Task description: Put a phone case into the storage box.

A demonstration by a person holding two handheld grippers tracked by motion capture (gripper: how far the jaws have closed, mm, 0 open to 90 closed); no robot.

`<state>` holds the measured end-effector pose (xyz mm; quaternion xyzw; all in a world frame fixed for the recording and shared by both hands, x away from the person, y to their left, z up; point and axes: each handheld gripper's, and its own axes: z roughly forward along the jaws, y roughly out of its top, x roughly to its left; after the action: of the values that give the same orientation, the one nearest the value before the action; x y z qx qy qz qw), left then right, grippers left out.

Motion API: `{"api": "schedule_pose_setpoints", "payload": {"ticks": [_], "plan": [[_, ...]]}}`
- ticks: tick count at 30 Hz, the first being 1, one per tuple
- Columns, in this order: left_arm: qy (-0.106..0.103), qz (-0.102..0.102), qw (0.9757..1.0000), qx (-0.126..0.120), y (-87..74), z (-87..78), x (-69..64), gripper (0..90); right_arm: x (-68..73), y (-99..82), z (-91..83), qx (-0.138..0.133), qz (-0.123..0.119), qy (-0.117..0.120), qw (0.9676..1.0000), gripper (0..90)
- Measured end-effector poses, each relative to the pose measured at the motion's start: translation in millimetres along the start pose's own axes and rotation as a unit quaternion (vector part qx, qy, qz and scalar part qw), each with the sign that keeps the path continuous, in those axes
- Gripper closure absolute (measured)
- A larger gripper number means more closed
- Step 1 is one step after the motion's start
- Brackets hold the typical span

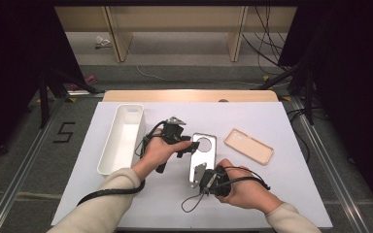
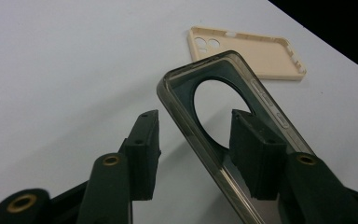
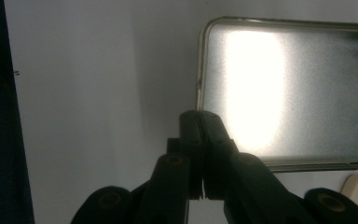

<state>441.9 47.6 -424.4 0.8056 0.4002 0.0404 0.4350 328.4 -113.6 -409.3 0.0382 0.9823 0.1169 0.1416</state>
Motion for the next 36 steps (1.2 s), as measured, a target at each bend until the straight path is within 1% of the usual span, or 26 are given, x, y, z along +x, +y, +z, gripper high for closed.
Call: {"api": "schedule_pose_setpoints", "payload": {"ticks": [7,10,12,17,21,23,25,28,31,32,33,36], "plan": [[0.004,-0.005,1.0,-0.002,2.7,-0.4,2.2,56.6,0.2,0.4,0.3,-0.001,-0.002,-0.002,1.0,89.1],[0.008,-0.012,0.9999,0.001,3.1,0.3,4.4,58.0,1.1,0.7,0.5,0.001,0.0,-0.003,1.0,89.1],[0.008,-0.017,0.9998,0.003,3.1,0.9,5.6,59.2,1.2,1.1,0.5,0.003,-0.003,-0.006,1.0,89.1],[0.007,-0.028,0.9995,0.01,3.5,1.6,5.7,62.0,0.9,1.2,1.3,0.002,-0.006,-0.004,1.0,89.1],[0.004,-0.036,0.9992,0.016,4.1,2.5,5.0,66.0,1.4,1.3,1.8,-0.001,-0.004,-0.004,1.0,89.1],[0.005,-0.042,0.999,0.017,4.5,2.3,4.6,67.9,1.2,1.5,1.8,0.004,-0.008,-0.004,1.0,89.1],[0.004,-0.047,0.9987,0.015,5.0,2.1,3.9,69.7,1.6,1.5,2.4,0.006,-0.006,-0.002,1.0,89.1],[0.004,-0.05,0.9986,0.016,5.4,1.9,2.9,72.2,1.7,1.6,3.3,0.005,-0.007,-0.001,1.0,89.1],[0.005,-0.055,0.9984,0.015,6.0,1.0,1.8,77.3,2.5,1.8,4.0,0.008,-0.006,0.001,0.9999,89.1],[0.005,-0.058,0.9982,0.015,6.2,0.4,1.7,77.3,2.5,1.8,4.0,0.008,-0.006,0.001,0.9999,89.1],[0.007,-0.059,0.9981,0.015,6.7,-0.7,1.2,80.6,2.2,1.6,5.0,0.006,-0.008,-0.002,0.9999,89.1],[0.009,-0.061,0.998,0.016,6.8,-1.4,1.2,81.5,3.1,2.4,4.7,0.008,-0.009,-0.005,0.9999,89.2]]}}
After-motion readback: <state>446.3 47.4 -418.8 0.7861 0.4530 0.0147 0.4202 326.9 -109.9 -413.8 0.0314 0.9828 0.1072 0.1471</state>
